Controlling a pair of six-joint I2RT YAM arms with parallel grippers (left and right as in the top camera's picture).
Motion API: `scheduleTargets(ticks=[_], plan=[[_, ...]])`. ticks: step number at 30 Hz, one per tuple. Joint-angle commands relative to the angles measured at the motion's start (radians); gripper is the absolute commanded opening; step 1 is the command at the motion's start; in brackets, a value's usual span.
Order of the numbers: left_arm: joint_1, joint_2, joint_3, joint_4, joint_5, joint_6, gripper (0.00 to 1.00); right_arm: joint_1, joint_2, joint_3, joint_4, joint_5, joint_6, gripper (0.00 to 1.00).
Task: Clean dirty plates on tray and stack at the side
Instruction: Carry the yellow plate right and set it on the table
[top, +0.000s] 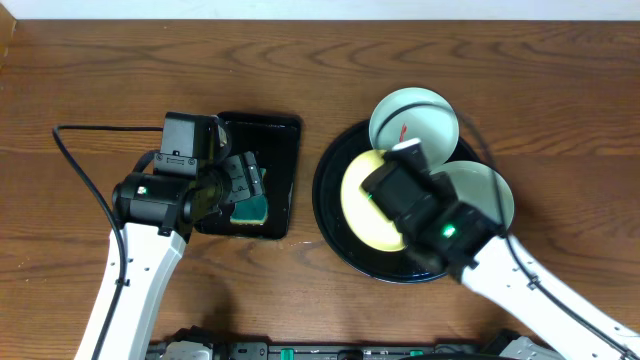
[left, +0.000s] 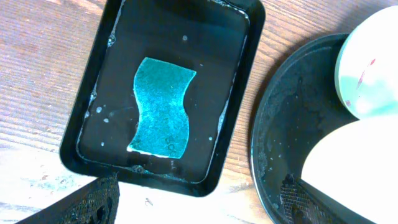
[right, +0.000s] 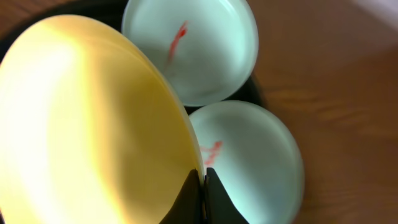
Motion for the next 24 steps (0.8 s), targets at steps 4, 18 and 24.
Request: scheduleTargets(ticks=[4,18,24], plan=[[0.004,-0.001,0.024,-0.005,-0.002,0.013,0.83,-0.367,-0.086,0.004,0.066,-0.56,0.005,0.01],[0.004,-0.001,0.024,-0.005,-0.002,0.013,0.83,-1.419,0.092,0.003,0.192,-0.919,0.064,0.01],[0.004,-0.001,0.024,-0.005,-0.002,0.013,0.83,-1.529,0.256,0.003,0.259,-0.732,0.119,0.01]])
